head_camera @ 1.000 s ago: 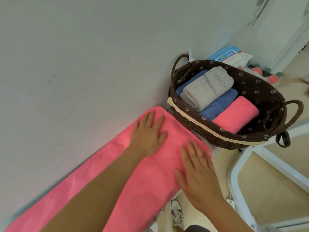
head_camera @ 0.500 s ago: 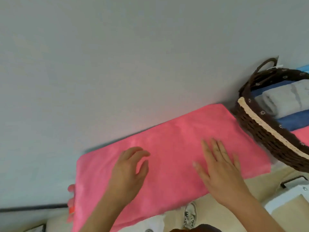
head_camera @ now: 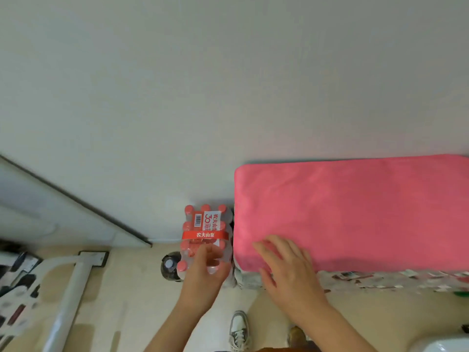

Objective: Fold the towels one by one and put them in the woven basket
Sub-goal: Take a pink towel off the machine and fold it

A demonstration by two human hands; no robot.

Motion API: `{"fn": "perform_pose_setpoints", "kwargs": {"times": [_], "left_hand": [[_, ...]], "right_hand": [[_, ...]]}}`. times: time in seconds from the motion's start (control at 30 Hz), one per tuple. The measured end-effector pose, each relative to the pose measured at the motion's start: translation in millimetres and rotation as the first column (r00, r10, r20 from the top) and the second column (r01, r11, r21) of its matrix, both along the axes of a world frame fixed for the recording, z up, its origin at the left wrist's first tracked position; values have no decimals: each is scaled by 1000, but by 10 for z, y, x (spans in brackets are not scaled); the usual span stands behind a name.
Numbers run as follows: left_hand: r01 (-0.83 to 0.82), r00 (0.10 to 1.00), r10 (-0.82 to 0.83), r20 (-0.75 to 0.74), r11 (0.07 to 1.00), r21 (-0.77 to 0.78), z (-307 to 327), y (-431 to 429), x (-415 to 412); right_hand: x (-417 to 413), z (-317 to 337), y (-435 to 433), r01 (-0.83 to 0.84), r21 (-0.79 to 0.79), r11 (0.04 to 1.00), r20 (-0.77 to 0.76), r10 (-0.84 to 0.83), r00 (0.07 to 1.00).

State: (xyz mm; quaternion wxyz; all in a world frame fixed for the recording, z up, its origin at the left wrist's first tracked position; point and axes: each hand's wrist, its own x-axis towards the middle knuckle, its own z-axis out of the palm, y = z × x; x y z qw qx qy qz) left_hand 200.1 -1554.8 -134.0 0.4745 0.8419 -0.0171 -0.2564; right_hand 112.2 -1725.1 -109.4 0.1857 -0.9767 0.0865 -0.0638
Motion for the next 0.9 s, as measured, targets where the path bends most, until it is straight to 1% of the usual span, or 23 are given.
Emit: {"fn": "perform_pose_setpoints", "kwargs": {"times": [0.1, 0.17, 0.23, 0.33, 0.4, 0.47, 0.53, 0.6, 0.67, 0.77, 0.83, 0.9], "left_hand": [[-40, 989, 19, -149, 989, -143, -26, -43, -16], [-68, 982, 32, -187, 980, -188, -14, -83, 6], [-49, 988, 20, -154, 981, -189, -33, -98, 30], [21, 998, -31, -63, 988, -152, -6, -171, 24], [9, 999, -17, -47, 987, -163, 26, -245, 6], [-36, 999, 28, -45, 983, -181, 83, -304, -8], [-80, 991, 51, -123, 965, -250, 151, -311, -3], [-85, 977, 18, -213, 947, -309, 239, -290, 27], [-58, 971, -20, -240, 948, -312, 322, -281, 90], [-21, 988, -21, -155, 964, -264, 416, -383, 325], [43, 996, -63, -69, 965, -259, 448, -538, 563], [119, 993, -113, 37, 972, -201, 441, -735, 821]], "right_hand": [[-15, -104, 246, 61, -42, 997, -42, -63, 997], [-28, -151, 346, 115, -71, 991, -43, -119, 992], [1, -204, 433, 159, -97, 983, -49, -164, 985], [92, -254, 531, 216, -121, 969, -53, -223, 973], [162, -294, 593, 246, -140, 959, -23, -251, 968], [206, -314, 629, 292, -121, 949, 26, -291, 956], [219, -317, 634, 317, -82, 945, 68, -312, 948], [201, -293, 610, 297, -30, 954, 92, -293, 952], [175, -248, 553, 274, 24, 961, 91, -275, 957], [141, -135, 450, 266, 89, 960, 86, -273, 958], [119, -48, 395, 247, 141, 959, 82, -259, 962], [100, 20, 340, 232, 206, 951, 58, -249, 967]]}}
